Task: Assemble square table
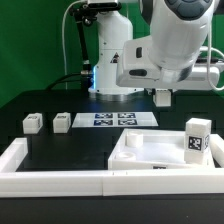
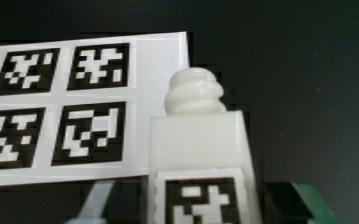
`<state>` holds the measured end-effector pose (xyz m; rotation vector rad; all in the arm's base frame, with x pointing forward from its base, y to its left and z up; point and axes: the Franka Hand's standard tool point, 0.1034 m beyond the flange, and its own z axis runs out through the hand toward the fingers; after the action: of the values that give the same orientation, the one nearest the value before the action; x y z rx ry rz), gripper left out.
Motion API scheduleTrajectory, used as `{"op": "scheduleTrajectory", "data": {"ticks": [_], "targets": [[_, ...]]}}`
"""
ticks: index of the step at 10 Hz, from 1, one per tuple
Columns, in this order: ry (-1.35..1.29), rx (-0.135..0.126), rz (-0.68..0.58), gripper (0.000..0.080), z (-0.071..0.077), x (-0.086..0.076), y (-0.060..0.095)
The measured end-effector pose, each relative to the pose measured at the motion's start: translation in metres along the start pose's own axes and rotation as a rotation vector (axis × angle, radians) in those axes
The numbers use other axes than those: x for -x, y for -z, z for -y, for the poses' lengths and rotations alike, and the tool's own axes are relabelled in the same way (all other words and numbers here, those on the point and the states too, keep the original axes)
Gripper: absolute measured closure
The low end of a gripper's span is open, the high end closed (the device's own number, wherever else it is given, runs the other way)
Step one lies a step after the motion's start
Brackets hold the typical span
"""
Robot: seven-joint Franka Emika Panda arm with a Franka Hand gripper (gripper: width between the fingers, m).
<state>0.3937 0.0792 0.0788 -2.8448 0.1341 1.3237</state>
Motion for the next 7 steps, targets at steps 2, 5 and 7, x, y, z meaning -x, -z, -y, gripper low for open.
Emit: {"op": "scheduleTrajectory", "data": {"ticks": [2,5,7], "targets": [[0.019,-0.015,-0.157,0.0512,0.001,-0.013,0.006],[0.049,-0.045,-0.308,0.0512,-0.02,-0.027,0.027],[0.051,-0.062,-0.427,0.0512,-0.022,-0.029,0.054]]}}
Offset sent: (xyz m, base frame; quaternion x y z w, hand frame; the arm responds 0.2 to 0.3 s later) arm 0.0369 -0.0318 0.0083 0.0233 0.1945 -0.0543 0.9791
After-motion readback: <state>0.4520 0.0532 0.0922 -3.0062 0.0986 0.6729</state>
